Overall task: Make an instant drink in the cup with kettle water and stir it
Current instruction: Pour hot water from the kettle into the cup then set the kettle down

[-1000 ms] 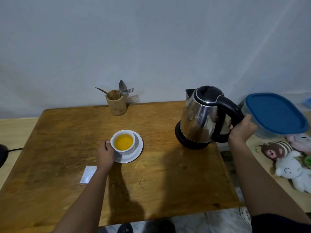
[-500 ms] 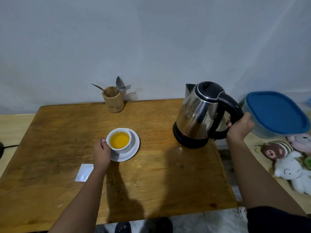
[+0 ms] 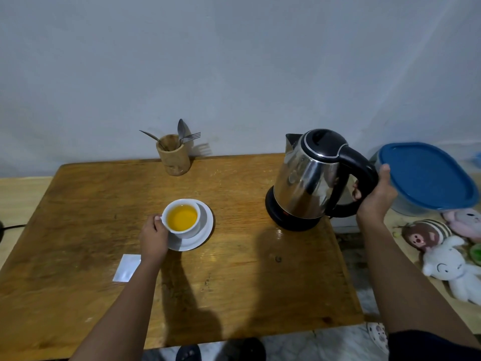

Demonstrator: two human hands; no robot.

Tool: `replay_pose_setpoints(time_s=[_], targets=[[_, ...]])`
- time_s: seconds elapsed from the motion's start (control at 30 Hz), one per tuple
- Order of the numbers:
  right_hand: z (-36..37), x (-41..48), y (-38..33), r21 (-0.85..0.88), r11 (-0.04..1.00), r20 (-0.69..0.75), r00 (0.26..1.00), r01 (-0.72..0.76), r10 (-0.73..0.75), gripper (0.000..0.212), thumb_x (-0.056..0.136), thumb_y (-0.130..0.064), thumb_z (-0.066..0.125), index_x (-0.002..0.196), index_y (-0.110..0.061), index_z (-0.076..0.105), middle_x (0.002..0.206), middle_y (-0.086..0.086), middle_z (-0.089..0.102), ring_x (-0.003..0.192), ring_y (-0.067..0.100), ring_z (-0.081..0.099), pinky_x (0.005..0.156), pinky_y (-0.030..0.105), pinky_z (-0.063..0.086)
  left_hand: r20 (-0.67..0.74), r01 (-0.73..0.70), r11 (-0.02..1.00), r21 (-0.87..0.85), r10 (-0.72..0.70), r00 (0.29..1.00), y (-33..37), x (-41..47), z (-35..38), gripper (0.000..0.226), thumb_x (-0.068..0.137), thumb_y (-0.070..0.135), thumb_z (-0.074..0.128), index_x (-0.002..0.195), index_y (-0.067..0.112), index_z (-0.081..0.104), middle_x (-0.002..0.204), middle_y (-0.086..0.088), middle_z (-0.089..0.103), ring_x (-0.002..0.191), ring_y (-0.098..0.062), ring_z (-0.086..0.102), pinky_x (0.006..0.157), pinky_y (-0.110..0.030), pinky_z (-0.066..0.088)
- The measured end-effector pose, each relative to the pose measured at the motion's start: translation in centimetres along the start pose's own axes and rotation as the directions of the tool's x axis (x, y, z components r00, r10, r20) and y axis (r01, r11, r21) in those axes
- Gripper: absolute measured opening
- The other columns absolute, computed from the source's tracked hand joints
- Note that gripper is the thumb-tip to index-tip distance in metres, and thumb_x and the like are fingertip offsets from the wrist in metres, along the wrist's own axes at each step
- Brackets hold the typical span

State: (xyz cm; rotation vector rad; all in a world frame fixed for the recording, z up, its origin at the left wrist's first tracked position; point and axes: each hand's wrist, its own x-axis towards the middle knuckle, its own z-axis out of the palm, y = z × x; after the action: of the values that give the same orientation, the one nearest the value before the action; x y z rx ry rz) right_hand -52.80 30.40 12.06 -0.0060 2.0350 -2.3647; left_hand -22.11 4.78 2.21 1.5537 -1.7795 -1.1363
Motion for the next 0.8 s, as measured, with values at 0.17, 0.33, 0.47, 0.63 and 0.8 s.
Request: replay_pose_setpoints(time_s=[0.17, 0.33, 0.47, 0.63, 0.8], targets=[[0.4, -1.2, -0.7, -0.02, 0.99, 0.158, 0.978, 0.138, -0.134, 0.05, 0.072, -0.069, 0.052, 0.064, -0.02, 0.053, 0.038, -0.009, 0.052, 0.033, 0.001, 0.041, 0.035, 0.014, 0.034, -0.004, 0.006, 1.0, 0.007, -0.006, 1.0, 0.0, 0.0, 0.1, 0.032, 0.098, 0.02, 0.031, 0.106, 0.003, 0.057, 0.105, -0.021, 0.061, 0.093, -0.028, 0.053, 0.076, -0.036, 0.038], [0.2, -1.4, -0.6, -0.125, 0.969, 0.279, 0.945, 0.213, -0.172, 0.053, 0.067, -0.076, 0.053, 0.081, -0.025, 0.058, 0.051, -0.01, 0.052, 0.043, 0.0, 0.046, 0.043, 0.012, 0.04, 0.0, 0.025, 1.0, 0.016, -0.025, 1.0, 0.1, 0.0, 0.1, 0.034, 0.098, 0.021, 0.031, 0.11, 0.002, 0.056, 0.109, -0.021, 0.06, 0.092, -0.024, 0.05, 0.078, -0.036, 0.038], [-0.6, -0.9, -0.2, -0.195, 0.945, 0.307, 0.931, 0.264, -0.197, 0.07, 0.067, -0.079, 0.049, 0.099, -0.016, 0.058, 0.062, 0.001, 0.049, 0.05, 0.003, 0.049, 0.049, 0.016, 0.042, 0.004, 0.023, 1.0, 0.01, -0.024, 1.0, 0.0, 0.0, 0.1, 0.033, 0.098, 0.022, 0.031, 0.109, 0.003, 0.056, 0.11, -0.022, 0.06, 0.092, -0.025, 0.051, 0.078, -0.036, 0.039], [-1.3, -0.2, -0.5, -0.224, 0.926, 0.409, 0.892, 0.303, -0.193, 0.064, 0.076, -0.071, 0.043, 0.104, -0.014, 0.054, 0.071, -0.003, 0.052, 0.058, -0.008, 0.053, 0.054, 0.006, 0.041, 0.008, 0.031, 0.999, 0.011, -0.031, 0.999, 0.1, -0.1, 0.0, 0.033, 0.098, 0.022, 0.031, 0.109, 0.003, 0.056, 0.11, -0.022, 0.06, 0.092, -0.025, 0.05, 0.078, -0.036, 0.039], [-0.6, 0.3, 0.1, -0.233, 0.948, 0.289, 0.946, 0.217, -0.146, 0.031, 0.099, -0.034, 0.032, 0.095, -0.014, 0.056, 0.073, -0.004, 0.05, 0.055, -0.012, 0.051, 0.055, 0.004, 0.04, 0.007, 0.043, 0.999, 0.005, -0.043, 0.999, 0.3, -0.1, 0.1, 0.032, 0.098, 0.021, 0.031, 0.109, 0.003, 0.055, 0.11, -0.022, 0.06, 0.093, -0.025, 0.05, 0.078, -0.037, 0.038]])
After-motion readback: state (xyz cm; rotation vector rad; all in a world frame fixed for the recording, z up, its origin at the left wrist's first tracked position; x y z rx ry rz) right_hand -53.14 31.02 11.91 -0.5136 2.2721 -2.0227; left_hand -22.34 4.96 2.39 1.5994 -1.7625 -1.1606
